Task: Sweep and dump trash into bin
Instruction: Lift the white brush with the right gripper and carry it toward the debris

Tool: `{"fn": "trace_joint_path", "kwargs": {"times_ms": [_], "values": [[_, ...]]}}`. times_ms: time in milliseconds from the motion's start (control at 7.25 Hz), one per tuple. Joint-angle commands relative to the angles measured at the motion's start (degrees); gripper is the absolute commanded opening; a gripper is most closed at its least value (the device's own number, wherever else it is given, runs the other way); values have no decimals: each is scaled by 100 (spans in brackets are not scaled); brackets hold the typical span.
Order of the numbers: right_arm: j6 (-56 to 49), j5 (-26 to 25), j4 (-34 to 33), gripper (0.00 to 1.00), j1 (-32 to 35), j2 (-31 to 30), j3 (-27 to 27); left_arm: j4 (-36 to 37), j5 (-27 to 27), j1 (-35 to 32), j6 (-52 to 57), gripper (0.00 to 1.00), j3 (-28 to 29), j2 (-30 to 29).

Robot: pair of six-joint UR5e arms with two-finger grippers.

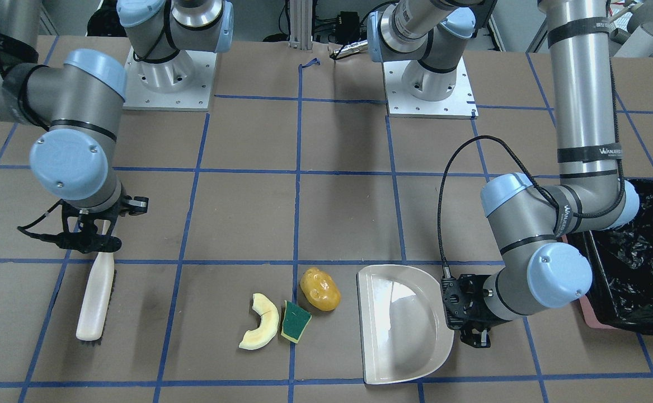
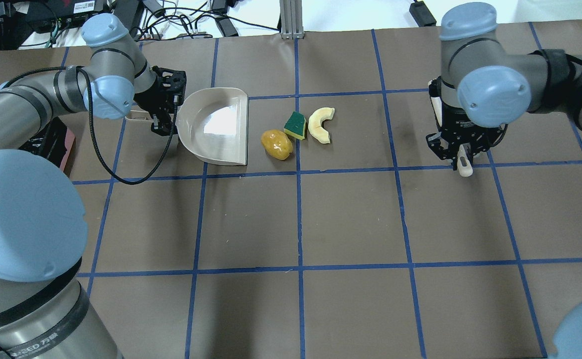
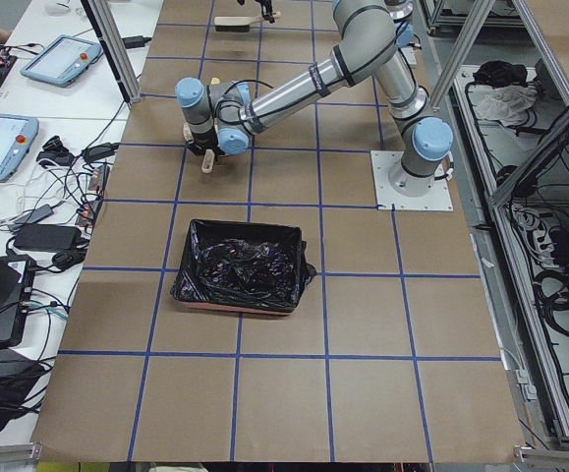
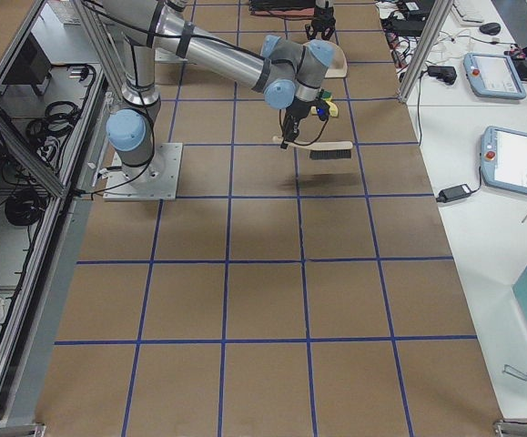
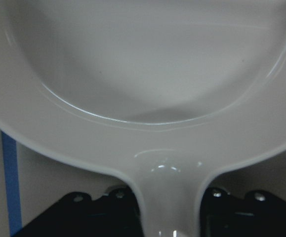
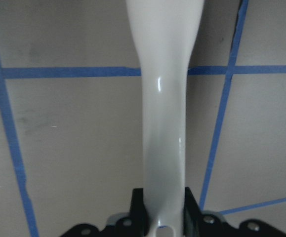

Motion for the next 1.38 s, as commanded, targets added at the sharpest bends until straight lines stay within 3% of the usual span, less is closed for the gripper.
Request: {"fn": "trace_joint_path", "kwargs": {"times_ms": [0, 552, 1241], "values": [[1034, 335, 46, 11, 531, 202, -110, 6, -38, 0, 2, 4, 0, -6], [1926, 433, 283, 7, 1393, 702, -470, 93, -12, -26, 11, 1, 0, -6], [2348, 723, 204, 6, 1798, 1177, -918, 103, -90, 17, 20, 1, -44, -32]]}}
